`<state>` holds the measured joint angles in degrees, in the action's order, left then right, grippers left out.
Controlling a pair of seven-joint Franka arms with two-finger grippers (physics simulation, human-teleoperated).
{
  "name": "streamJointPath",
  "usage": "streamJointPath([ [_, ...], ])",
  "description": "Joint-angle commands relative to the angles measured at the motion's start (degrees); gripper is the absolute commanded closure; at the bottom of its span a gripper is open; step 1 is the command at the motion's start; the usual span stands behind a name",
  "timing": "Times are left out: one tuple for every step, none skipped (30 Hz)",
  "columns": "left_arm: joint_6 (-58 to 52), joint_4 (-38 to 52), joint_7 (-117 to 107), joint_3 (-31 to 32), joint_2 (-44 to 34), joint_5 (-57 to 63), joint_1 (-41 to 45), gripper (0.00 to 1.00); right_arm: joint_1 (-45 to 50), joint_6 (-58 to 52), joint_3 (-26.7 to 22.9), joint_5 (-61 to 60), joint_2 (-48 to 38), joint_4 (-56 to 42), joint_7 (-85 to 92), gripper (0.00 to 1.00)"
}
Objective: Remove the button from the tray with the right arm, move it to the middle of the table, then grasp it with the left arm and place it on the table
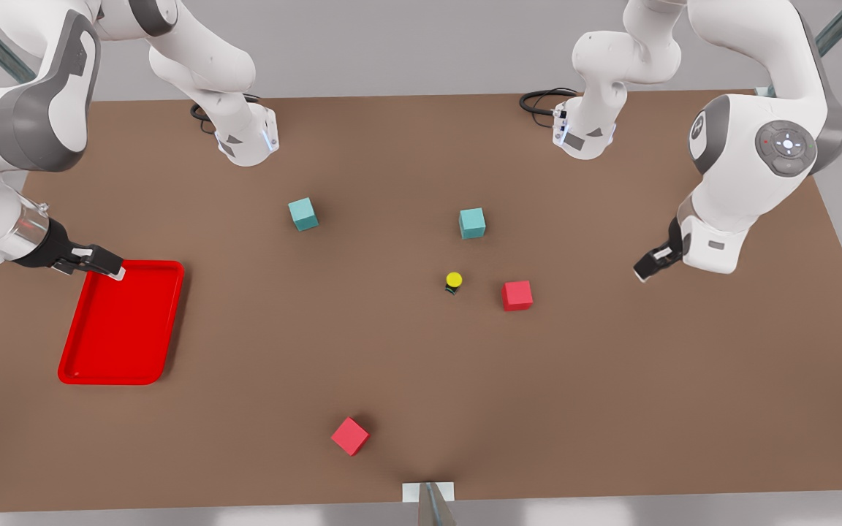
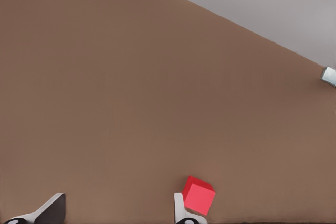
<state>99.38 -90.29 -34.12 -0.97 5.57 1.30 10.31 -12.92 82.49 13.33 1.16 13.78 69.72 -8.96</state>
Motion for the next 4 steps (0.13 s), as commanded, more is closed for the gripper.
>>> streamJointPath([
  [0.5,0.0,32.6,0.0,-0.1,0.0,0.1,0.0,0.0,0.0,0.0,0.0,-0.1,0.0,0.1,0.0],
  [0.4,0.0,32.6,0.0,-0.1,0.0,0.1,0.0,0.1,0.0,0.0,0.0,-0.1,0.0,0.1,0.0],
  [0.4,0.0,32.4,0.0,-0.1,0.0,0.1,0.0,0.1,0.0,0.0,0.0,-0.1,0.0,0.1,0.0],
  [0.4,0.0,32.4,0.0,0.0,0.0,0.1,0.0,0.1,0.1,0.0,0.0,-0.1,0.0,0.1,0.0],
])
